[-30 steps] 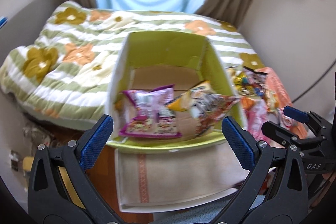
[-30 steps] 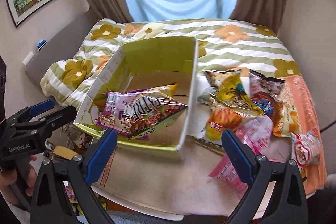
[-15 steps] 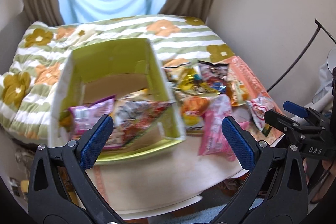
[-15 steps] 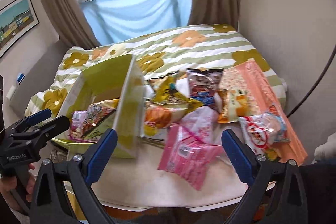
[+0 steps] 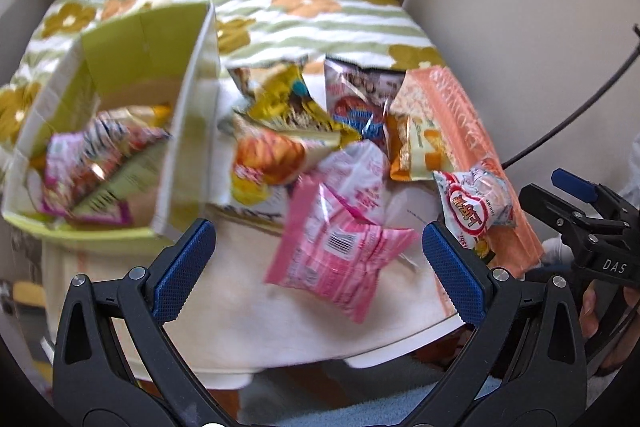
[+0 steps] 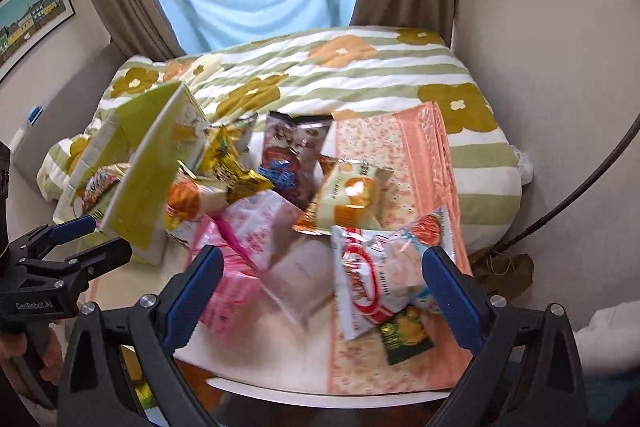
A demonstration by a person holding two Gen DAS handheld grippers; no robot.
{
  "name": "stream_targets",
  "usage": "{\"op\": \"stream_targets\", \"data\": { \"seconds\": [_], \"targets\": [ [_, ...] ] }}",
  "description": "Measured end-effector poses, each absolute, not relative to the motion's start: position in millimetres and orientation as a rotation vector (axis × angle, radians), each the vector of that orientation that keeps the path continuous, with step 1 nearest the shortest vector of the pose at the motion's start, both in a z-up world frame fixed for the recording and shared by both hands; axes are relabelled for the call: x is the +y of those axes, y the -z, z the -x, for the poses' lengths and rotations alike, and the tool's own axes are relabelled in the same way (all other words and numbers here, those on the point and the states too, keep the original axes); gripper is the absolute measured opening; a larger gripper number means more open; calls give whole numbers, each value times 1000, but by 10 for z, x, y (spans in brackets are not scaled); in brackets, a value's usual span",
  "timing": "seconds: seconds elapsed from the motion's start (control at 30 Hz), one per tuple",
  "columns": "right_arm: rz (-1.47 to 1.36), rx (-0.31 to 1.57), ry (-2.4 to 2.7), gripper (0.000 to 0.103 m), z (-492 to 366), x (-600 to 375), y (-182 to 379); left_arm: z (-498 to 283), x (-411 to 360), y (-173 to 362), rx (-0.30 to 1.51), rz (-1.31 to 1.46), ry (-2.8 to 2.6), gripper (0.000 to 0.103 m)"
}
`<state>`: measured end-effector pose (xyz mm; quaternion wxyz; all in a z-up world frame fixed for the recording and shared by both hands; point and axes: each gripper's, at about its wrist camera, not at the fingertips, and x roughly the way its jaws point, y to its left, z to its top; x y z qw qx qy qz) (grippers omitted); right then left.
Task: Organize snacks
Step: 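Grasp the pink striped bag with the left tool while the right tool grasps the shrimp flakes bag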
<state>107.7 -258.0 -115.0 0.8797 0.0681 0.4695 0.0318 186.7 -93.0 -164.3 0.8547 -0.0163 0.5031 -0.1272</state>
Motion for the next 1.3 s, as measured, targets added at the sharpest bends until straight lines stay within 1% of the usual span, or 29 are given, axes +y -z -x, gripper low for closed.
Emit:
{"op": "stream_targets", "data": {
  "seconds": [0.27,0.6,0.97,1.03,1.07,1.13,1.2,1.3],
  "targets": [
    [-87,1086,-183,99,-1221,-2947,1607,-1768,-1252,2169,1162,39,167,102],
    [-35,1148,-214,99,-1284,-3034,2025,-1753,-1456,2702,1210,-99,127,102],
    [-28,1183,-207,99,-1523,-2975,2338,-1912,-1510,3003,1231,-145,127,102],
    [-37,1196,-212,99,-1538,-2966,2384,-1961,-1489,3016,1233,-144,131,92],
    [-43,1201,-212,99,-1543,-2969,2406,-1968,-1485,3031,1235,-157,126,85],
    [-52,1198,-216,99,-1547,-2972,2419,-1967,-1485,3042,1228,-176,132,82],
    [-60,1198,-222,99,-1554,-2988,2425,-1959,-1467,3024,1218,-176,133,74],
    [-67,1198,-236,99,-1562,-3000,2439,-1931,-1414,2995,1221,-160,140,72]
  ]
}}
